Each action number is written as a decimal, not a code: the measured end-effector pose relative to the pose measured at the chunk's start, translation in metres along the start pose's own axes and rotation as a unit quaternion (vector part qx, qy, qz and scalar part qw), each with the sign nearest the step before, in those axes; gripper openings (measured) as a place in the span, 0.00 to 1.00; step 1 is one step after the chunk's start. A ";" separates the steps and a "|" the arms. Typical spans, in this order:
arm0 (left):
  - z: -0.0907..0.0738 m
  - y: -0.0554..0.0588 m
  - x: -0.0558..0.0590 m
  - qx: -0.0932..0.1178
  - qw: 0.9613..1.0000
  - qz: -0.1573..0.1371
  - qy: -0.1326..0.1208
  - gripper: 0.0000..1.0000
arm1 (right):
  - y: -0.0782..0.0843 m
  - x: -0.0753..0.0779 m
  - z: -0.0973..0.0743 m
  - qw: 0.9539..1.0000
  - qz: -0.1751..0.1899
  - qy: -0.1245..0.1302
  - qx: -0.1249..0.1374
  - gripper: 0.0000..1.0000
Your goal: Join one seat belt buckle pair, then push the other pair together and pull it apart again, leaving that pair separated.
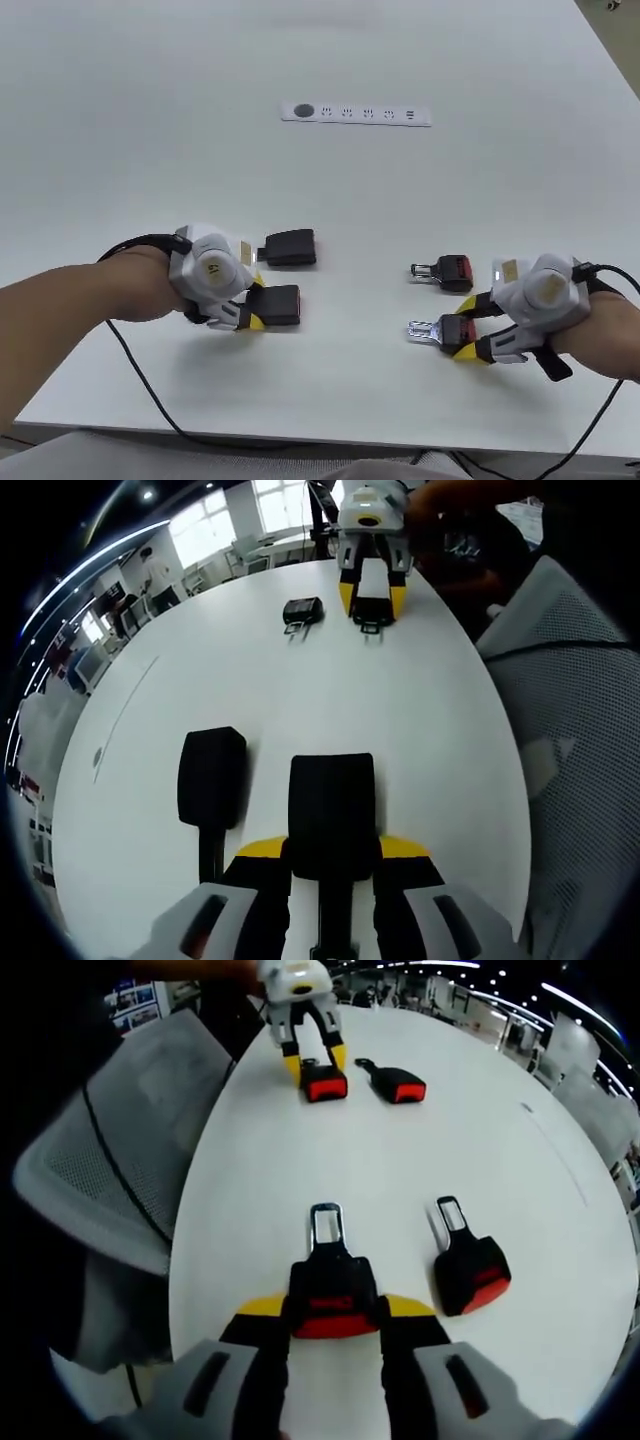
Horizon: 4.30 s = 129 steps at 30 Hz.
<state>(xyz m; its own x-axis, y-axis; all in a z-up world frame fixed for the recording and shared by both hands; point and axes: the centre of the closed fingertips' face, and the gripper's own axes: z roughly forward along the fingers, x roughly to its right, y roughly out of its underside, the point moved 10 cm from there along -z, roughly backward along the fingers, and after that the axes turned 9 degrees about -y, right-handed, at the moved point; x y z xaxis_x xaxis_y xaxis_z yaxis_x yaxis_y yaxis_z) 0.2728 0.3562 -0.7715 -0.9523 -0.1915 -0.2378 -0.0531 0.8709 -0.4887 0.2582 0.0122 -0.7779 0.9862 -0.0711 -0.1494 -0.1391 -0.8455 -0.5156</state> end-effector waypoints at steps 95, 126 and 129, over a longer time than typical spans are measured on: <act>0.003 -0.007 0.008 -0.004 1.000 0.014 0.025 0.32 | -0.135 0.006 0.086 0.998 -0.053 -0.021 0.023 0.34; 0.006 -0.006 0.004 -0.007 0.999 -0.001 0.037 0.32 | -0.158 0.006 0.096 0.998 -0.058 -0.011 -0.010 0.34; 0.004 -0.005 0.003 -0.010 0.999 -0.003 0.039 0.32 | -0.157 0.006 0.099 0.998 -0.058 -0.012 -0.014 0.34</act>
<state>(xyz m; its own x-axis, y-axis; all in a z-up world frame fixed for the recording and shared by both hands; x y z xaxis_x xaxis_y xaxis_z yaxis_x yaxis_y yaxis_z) 0.2718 0.3492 -0.7730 -0.9725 -0.1609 -0.1687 -0.0632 0.8785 -0.4735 0.2770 0.1971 -0.7815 0.9930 0.0410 -0.1108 -0.0211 -0.8615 -0.5074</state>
